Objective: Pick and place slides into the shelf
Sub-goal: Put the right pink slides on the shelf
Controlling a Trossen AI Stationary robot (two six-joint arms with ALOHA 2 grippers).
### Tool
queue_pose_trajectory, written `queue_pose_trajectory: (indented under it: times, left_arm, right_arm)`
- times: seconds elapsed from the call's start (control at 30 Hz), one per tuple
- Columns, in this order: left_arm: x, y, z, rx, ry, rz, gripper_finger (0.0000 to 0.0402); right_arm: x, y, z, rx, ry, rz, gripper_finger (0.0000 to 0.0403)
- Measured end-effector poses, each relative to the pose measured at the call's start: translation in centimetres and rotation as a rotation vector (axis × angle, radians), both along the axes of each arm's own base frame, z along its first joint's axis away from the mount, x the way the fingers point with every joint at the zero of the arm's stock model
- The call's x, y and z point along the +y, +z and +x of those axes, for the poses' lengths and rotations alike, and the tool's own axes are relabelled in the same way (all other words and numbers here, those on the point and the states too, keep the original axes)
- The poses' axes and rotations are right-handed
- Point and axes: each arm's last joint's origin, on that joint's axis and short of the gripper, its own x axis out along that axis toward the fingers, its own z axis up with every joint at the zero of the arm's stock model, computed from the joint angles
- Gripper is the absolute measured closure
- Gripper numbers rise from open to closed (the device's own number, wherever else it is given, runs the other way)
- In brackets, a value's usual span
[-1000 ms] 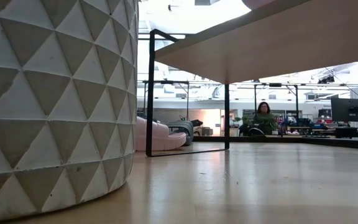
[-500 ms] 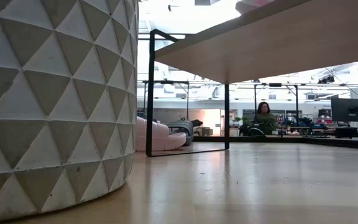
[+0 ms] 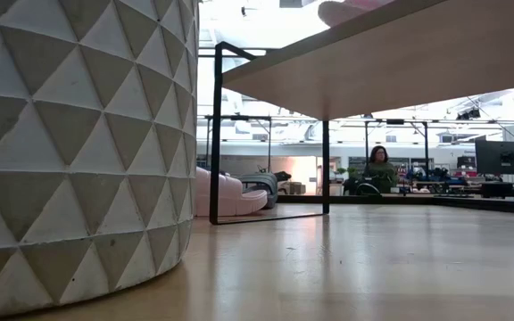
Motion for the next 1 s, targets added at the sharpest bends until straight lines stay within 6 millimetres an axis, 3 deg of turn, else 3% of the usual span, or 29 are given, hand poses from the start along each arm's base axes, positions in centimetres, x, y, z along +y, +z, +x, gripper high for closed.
queue_pose_trajectory:
  times: [0.23,0.5,0.77,1.0]
  left_arm:
    - [-0.1,0.0,0.0,0.000,-0.023,-0.006,0.0401]
    - [-0.1,0.0,0.1,0.000,-0.041,-0.012,0.0401]
    - [-0.1,0.0,0.1,0.001,-0.051,-0.014,0.0401]
    - [-0.2,-0.4,0.0,0.047,-0.089,-0.021,0.0401]
  right_arm:
    - [2.2,-0.2,2.1,0.017,0.073,0.054,0.0403]
    - [5.4,-0.4,3.1,0.029,0.177,0.151,0.0403]
    - [9.5,-1.3,3.8,0.119,0.218,0.203,0.0403]
    - [13.5,-2.6,6.1,0.185,0.226,0.240,0.0403]
